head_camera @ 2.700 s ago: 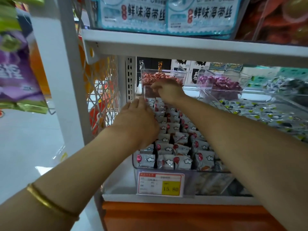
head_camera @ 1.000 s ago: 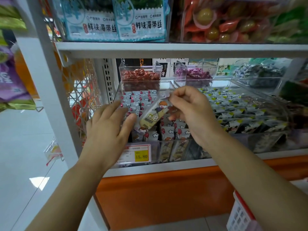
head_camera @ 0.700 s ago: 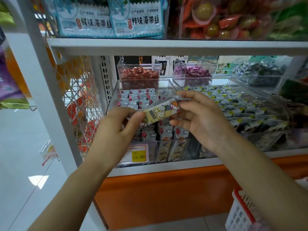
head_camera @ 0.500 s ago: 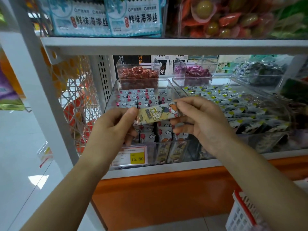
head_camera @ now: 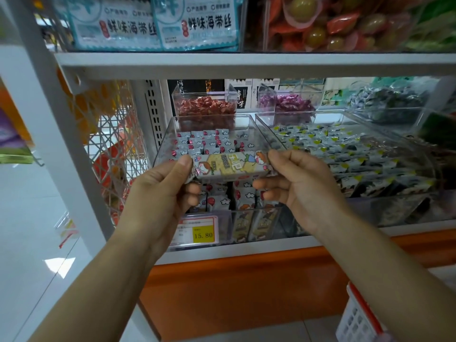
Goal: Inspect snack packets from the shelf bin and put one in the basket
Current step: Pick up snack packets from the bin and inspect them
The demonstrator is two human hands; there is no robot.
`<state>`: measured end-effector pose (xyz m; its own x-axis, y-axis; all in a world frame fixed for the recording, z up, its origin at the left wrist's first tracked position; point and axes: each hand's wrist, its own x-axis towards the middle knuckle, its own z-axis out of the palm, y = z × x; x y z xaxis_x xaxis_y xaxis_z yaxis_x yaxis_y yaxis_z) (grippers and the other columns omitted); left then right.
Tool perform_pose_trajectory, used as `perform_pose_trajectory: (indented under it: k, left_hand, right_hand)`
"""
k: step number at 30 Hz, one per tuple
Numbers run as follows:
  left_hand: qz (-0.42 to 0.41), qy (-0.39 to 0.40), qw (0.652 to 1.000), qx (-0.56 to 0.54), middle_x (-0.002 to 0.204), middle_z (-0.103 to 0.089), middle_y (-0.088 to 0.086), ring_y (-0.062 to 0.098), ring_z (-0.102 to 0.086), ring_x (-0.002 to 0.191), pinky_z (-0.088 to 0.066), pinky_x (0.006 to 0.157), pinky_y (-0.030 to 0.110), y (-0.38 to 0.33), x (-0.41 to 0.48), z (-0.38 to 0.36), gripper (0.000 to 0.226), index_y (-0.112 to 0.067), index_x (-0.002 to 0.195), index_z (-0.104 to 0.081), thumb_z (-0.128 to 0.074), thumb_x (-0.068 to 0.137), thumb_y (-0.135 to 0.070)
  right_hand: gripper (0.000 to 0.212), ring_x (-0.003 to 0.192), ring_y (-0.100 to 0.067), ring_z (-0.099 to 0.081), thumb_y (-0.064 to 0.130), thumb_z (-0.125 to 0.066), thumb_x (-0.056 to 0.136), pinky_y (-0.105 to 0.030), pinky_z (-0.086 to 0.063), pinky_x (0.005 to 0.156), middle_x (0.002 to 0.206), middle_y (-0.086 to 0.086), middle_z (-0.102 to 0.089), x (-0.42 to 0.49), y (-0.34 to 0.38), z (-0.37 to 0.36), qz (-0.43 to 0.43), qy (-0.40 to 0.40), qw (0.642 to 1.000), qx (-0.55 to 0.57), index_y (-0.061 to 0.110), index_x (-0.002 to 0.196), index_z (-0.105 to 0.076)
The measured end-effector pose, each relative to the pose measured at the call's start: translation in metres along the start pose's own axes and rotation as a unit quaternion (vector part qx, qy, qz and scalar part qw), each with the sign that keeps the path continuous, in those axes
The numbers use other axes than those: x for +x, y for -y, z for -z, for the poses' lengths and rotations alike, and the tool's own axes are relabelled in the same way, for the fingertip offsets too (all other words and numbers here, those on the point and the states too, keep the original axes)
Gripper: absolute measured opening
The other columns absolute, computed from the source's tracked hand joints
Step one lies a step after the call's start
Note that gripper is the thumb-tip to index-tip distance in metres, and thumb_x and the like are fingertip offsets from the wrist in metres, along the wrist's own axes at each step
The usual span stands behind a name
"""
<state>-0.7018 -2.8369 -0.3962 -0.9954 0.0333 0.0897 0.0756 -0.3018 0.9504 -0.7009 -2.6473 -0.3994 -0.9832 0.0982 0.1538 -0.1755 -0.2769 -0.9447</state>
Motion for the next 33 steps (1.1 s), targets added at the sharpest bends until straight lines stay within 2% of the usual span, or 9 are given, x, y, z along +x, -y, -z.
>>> perform_pose_trajectory:
  k: [5,9,10,13,18,21,25,29,33]
  left_hand:
    - [0.021,0.006,0.999,-0.030,0.054,-0.060,-0.003,0.004,-0.055,0.046,-0.047,0.046,0.010,0.0000,0.0016,0.0010,0.034,-0.013,0.057,-0.068,-0.052,0.086,-0.019]
    - [0.005,0.050,0.999,-0.008,0.082,-0.071,-0.001,0.008,-0.061,0.058,-0.052,0.056,0.014,0.0010,0.0029,0.0036,0.023,-0.016,0.085,-0.073,-0.051,0.087,-0.014]
    - [0.001,0.065,0.998,-0.004,0.077,-0.069,-0.001,0.011,-0.063,0.062,-0.054,0.060,0.016,0.0012,0.0029,0.0044,0.022,-0.017,0.093,-0.073,-0.053,0.085,-0.016]
    - [-0.013,0.076,0.996,0.045,0.085,-0.072,0.002,0.014,-0.069,0.075,-0.055,0.067,0.019,0.0034,0.0026,0.0057,0.038,-0.021,0.112,-0.067,-0.059,0.075,-0.028]
    - [-0.060,0.040,0.985,0.158,0.098,-0.071,0.002,0.012,-0.070,0.083,-0.054,0.068,0.015,0.0062,0.0040,0.0026,0.035,-0.018,0.123,-0.060,-0.056,0.089,-0.013]
    - [-0.080,0.065,0.976,0.191,0.107,-0.069,0.000,0.011,-0.070,0.086,-0.054,0.074,0.015,0.0043,0.0043,0.0050,0.037,-0.020,0.123,-0.060,-0.057,0.088,-0.009]
    - [-0.127,0.085,0.963,0.221,0.111,-0.065,-0.003,0.011,-0.069,0.085,-0.052,0.072,0.012,0.0027,0.0030,0.0062,0.039,-0.036,0.107,-0.064,-0.060,0.085,-0.004]
    - [-0.146,0.089,0.949,0.264,0.106,-0.063,-0.012,0.011,-0.065,0.092,-0.051,0.070,0.011,0.0022,0.0029,0.0059,0.041,-0.044,0.098,-0.063,-0.063,0.083,-0.006]
    - [-0.160,0.106,0.935,0.299,0.102,-0.060,-0.017,0.001,-0.060,0.090,-0.050,0.067,0.011,0.0021,0.0021,0.0026,0.042,-0.045,0.096,-0.062,-0.066,0.082,-0.005]
  right_hand:
    - [0.013,0.066,-0.018,-0.071,-0.001,-0.053,0.088,-0.019,-0.054,0.053,0.076,-0.006,-0.074,0.0039,-0.0024,0.0028,0.017,0.025,0.999,0.034,0.005,0.090,-0.064]
    - [0.021,0.067,-0.018,-0.071,-0.008,-0.053,0.087,-0.024,-0.057,0.061,0.076,0.000,-0.073,0.0057,-0.0044,0.0059,0.081,0.004,0.995,-0.062,0.011,0.086,-0.064]
    - [0.023,0.066,-0.018,-0.070,-0.009,-0.053,0.087,-0.026,-0.058,0.063,0.076,0.003,-0.072,0.0059,-0.0048,0.0066,0.100,-0.004,0.991,-0.088,0.012,0.085,-0.063]
    - [0.028,0.066,-0.016,-0.070,-0.012,-0.051,0.087,-0.029,-0.059,0.065,0.074,0.006,-0.070,0.0048,-0.0041,0.0061,0.126,-0.017,0.984,-0.122,0.014,0.083,-0.062]
    - [0.010,0.069,-0.018,-0.065,0.005,-0.058,0.086,-0.035,-0.058,0.062,0.084,-0.007,-0.058,0.0021,-0.0045,0.0026,0.072,0.005,0.995,-0.064,0.011,0.080,-0.062]
    - [0.003,0.075,-0.012,-0.066,0.010,-0.061,0.088,-0.027,-0.056,0.060,0.088,-0.007,-0.062,0.0017,-0.0057,0.0025,0.086,0.010,0.990,-0.110,0.011,0.090,-0.061]
    - [0.015,0.083,-0.021,-0.069,0.009,-0.061,0.087,-0.027,-0.058,0.065,0.099,-0.009,-0.067,0.0025,-0.0062,0.0029,0.089,0.018,0.985,-0.149,0.013,0.100,-0.068]
    - [0.012,0.078,-0.021,-0.069,0.006,-0.061,0.086,-0.025,-0.057,0.058,0.090,-0.006,-0.070,0.0013,-0.0038,0.0006,0.097,0.001,0.984,-0.146,0.013,0.085,-0.071]
    - [0.021,0.065,-0.021,-0.069,0.010,-0.061,0.088,-0.038,-0.060,0.058,0.073,-0.001,-0.070,0.0003,-0.0024,-0.0001,0.125,-0.036,0.973,-0.190,0.017,0.070,-0.067]
